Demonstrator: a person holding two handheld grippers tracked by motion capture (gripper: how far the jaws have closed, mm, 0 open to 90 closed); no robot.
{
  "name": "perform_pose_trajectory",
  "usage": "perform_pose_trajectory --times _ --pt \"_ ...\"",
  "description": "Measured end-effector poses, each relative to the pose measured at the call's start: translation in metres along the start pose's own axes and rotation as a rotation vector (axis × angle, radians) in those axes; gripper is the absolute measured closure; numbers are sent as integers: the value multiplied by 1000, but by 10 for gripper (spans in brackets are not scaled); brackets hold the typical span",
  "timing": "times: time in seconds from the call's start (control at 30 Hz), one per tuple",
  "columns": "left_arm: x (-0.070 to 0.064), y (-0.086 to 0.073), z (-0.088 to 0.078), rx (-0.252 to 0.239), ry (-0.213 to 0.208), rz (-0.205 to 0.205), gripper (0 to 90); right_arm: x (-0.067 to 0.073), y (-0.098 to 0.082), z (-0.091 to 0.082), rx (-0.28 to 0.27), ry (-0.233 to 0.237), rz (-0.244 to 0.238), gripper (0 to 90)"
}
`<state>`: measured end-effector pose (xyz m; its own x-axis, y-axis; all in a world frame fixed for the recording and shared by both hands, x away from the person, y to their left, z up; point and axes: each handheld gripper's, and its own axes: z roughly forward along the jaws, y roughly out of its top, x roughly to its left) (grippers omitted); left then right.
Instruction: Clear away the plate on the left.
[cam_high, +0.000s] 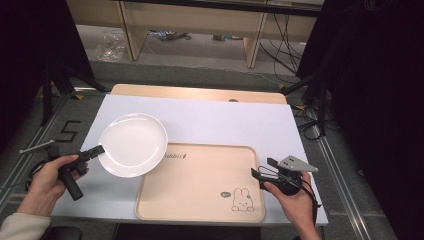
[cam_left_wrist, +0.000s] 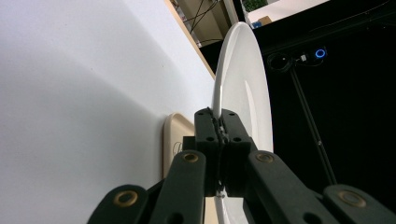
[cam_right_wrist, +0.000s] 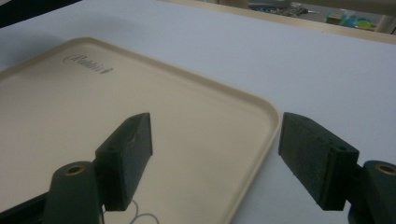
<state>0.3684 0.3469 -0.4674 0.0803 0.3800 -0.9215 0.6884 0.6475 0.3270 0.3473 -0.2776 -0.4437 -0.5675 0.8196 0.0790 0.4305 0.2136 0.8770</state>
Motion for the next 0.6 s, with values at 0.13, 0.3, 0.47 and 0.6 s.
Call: perform_pose_trajectory --times 0.13,0.3,0.47,0.6 --pt "-2 0 2 3 0 0 872 0 0 0 0 8 -9 268" --pt "-3 -2 6 8 -3 -1 872 2 0 -2 2 -15 6 268" --pt "-5 -2 10 20 -18 17 872 0 1 -2 -3 -17 -15 268" --pt "-8 -3 12 25 -9 4 872 0 0 -1 -7 -19 -21 268"
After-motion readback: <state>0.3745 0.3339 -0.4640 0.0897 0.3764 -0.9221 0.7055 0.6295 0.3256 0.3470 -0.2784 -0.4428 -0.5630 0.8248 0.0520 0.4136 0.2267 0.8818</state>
